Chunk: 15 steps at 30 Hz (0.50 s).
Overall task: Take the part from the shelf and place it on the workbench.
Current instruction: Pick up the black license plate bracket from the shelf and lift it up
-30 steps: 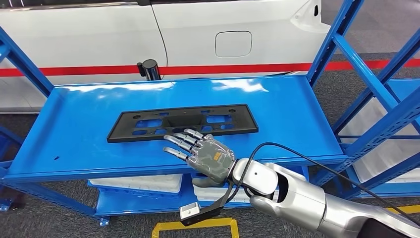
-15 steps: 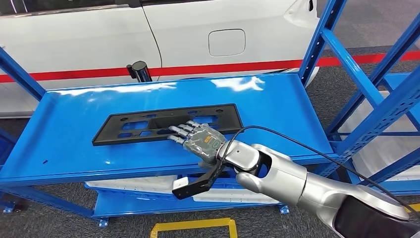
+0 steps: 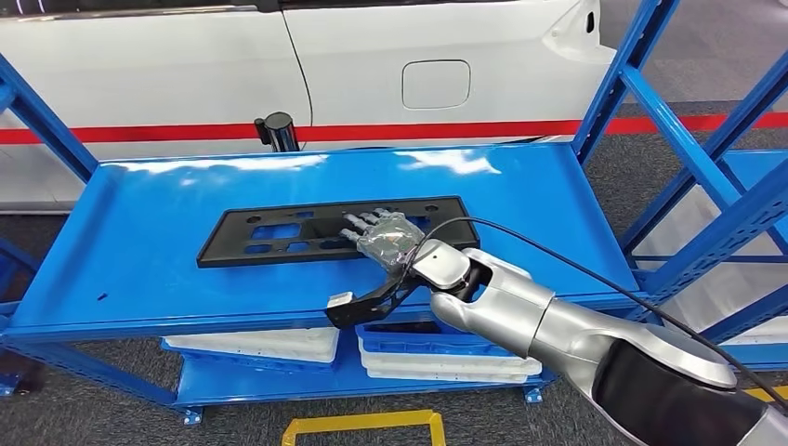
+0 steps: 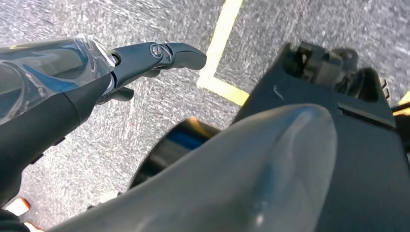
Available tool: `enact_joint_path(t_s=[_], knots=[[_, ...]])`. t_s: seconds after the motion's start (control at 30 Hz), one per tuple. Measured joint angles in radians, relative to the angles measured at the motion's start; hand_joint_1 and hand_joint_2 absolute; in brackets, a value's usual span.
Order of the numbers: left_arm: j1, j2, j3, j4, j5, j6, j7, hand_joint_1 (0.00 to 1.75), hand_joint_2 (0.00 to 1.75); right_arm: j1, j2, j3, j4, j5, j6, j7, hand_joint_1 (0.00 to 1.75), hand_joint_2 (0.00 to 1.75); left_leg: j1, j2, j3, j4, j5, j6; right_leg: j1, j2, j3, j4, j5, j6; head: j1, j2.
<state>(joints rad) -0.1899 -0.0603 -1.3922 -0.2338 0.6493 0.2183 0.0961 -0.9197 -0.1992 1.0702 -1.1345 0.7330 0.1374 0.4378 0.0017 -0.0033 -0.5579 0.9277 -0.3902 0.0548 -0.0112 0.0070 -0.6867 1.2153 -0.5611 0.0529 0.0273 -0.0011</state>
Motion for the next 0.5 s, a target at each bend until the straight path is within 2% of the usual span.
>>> enact_joint_path(t_s=[0.03,0.07,0.1,0.17,0.2,0.23,0.33,0.37,0.4,0.43,0.5], knots=[[0.001,0.0,0.0,0.0,0.0,-0.001,0.0,0.0,0.0,-0.002,0.003,0.001,0.013,0.0,-0.003,0.007,0.0,1.75,0.0,0.0,0.001,0.0,0.0,0.0,0.0,0.0,-0.019,0.038,-0.007,0.001,0.0,0.0],[0.002,0.0,0.0,0.0,0.0,-0.002,0.0,0.0,0.0,-0.004,0.006,0.001,0.025,0.0,-0.006,0.014,0.0,1.75,0.001,-0.001,0.002,0.001,-0.001,0.0,-0.001,-0.001,-0.018,0.034,0.007,0.002,0.0,0.0],[0.002,-0.001,0.0,0.0,0.0,-0.003,0.0,0.0,0.0,-0.007,0.008,0.002,0.035,0.0,-0.009,0.021,0.19,1.75,0.002,-0.001,0.003,0.001,-0.001,-0.001,-0.003,-0.001,0.005,-0.012,0.037,0.003,0.0,0.0],[0.002,-0.001,0.0,0.0,0.0,-0.004,0.0,0.0,0.0,-0.016,0.013,0.002,0.055,0.0,-0.015,0.033,1.06,1.75,0.002,-0.003,0.005,0.005,-0.005,-0.006,-0.006,-0.004,0.082,-0.164,0.102,0.004,0.0,0.0],[0.002,-0.002,0.0,0.0,0.0,-0.004,0.0,0.0,0.0,-0.02,0.017,0.002,0.065,0.0,-0.017,0.038,1.5,1.75,0.001,-0.004,0.005,0.007,-0.007,-0.011,-0.006,-0.004,0.111,-0.222,0.121,0.001,0.0,0.0],[0.002,-0.002,0.0,0.0,0.0,-0.004,0.0,0.0,0.0,-0.024,0.02,0.002,0.074,0.0,-0.019,0.042,1.74,1.75,-0.001,-0.004,0.005,0.009,-0.009,-0.015,-0.005,-0.004,0.126,-0.253,0.127,-0.003,0.0,0.0],[0.002,-0.002,0.0,0.0,0.0,-0.005,-0.001,0.0,0.0,-0.027,0.028,0.002,0.095,0.0,-0.021,0.05,1.75,1.75,0.001,-0.004,0.001,0.011,-0.012,-0.029,-0.002,0.0,0.127,-0.262,0.13,-0.02,-0.001,0.0],[0.002,-0.002,0.0,0.0,0.0,-0.005,-0.001,0.0,0.0,-0.029,0.03,0.002,0.101,0.0,-0.022,0.051,1.75,1.75,0.003,-0.003,-0.005,0.025,-0.023,-0.035,-0.003,0.0,0.126,-0.263,0.132,-0.026,-0.001,0.0],[0.002,-0.002,0.0,0.0,0.0,-0.005,-0.001,0.0,0.0,-0.032,0.033,0.002,0.106,0.0,-0.022,0.051,1.75,1.75,0.005,-0.003,-0.021,0.059,-0.044,-0.04,-0.005,0.0,0.126,-0.264,0.134,-0.031,-0.001,0.0],[0.002,-0.002,0.0,0.0,0.0,-0.006,-0.001,0.0,0.0,-0.035,0.036,0.002,0.111,0.0,-0.023,0.051,1.75,1.75,0.007,-0.002,-0.047,0.117,-0.075,-0.045,-0.007,-0.001,0.125,-0.264,0.135,-0.034,-0.002,0.0],[0.003,-0.002,0.0,0.0,0.0,-0.006,-0.001,0.0,0.0,-0.038,0.041,0.002,0.121,0.0,-0.023,0.051,1.75,1.75,0.009,-0.002,-0.116,0.267,-0.14,-0.053,-0.007,-0.001,0.125,-0.264,0.135,-0.038,-0.002,0.0]])
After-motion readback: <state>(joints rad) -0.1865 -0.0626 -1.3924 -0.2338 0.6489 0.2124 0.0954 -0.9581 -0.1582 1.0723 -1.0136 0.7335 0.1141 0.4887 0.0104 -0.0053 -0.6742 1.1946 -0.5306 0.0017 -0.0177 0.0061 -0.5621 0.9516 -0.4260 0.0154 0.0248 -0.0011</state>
